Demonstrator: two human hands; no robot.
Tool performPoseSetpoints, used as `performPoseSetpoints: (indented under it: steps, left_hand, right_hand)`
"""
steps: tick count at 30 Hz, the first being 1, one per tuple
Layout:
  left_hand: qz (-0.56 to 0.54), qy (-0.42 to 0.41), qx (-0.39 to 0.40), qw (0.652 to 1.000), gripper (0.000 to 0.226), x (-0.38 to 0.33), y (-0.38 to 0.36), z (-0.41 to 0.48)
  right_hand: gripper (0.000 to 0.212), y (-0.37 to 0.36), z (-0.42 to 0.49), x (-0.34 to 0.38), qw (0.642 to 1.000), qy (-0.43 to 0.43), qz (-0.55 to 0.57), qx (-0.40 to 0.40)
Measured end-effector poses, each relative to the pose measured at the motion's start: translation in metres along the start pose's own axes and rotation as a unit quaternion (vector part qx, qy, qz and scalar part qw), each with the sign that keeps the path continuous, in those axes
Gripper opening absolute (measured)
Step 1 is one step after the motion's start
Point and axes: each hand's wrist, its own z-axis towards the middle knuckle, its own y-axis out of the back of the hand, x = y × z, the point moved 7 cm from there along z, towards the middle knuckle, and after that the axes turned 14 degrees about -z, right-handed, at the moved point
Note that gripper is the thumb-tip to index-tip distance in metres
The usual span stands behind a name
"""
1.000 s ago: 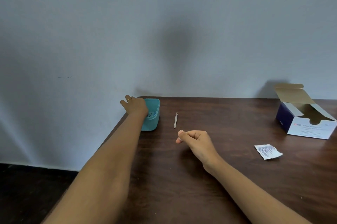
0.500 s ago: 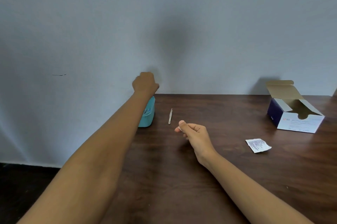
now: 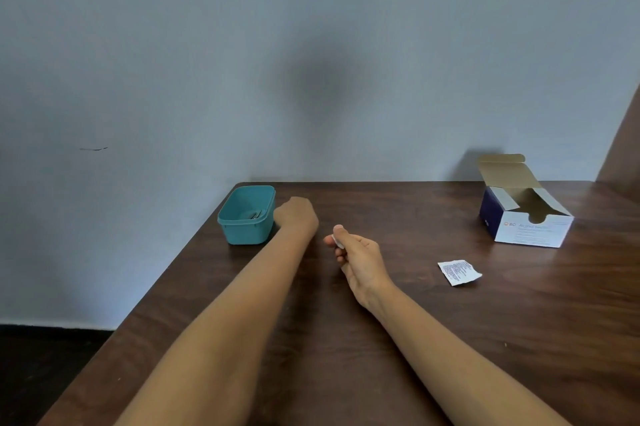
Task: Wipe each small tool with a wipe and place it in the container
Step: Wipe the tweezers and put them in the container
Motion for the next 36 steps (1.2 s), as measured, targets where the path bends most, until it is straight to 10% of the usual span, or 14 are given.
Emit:
performPoseSetpoints:
  steps: [13, 22, 36]
  left_hand:
    - [-0.149, -0.015, 0.041, 0.988, 0.029, 0.006, -0.011, -0.022]
    - [-0.531, -0.052, -0.013, 0.846, 0.026, -0.013, 0.031, -0.073]
    - [-0.687, -0.024, 0.134, 0.714, 0.018, -0.031, -0.017, -0.191]
  right_hand:
    - [0.023, 0.004, 0.001, -0.001, 0.995, -0.023, 0.098, -0.009]
    - [0.026, 0.016, -0.009, 0.005, 0.992, -0.022, 0.126, -0.010]
    - [0.015, 0.083, -0.053, 0.026, 0.994, 0.105, -0.014, -0.031]
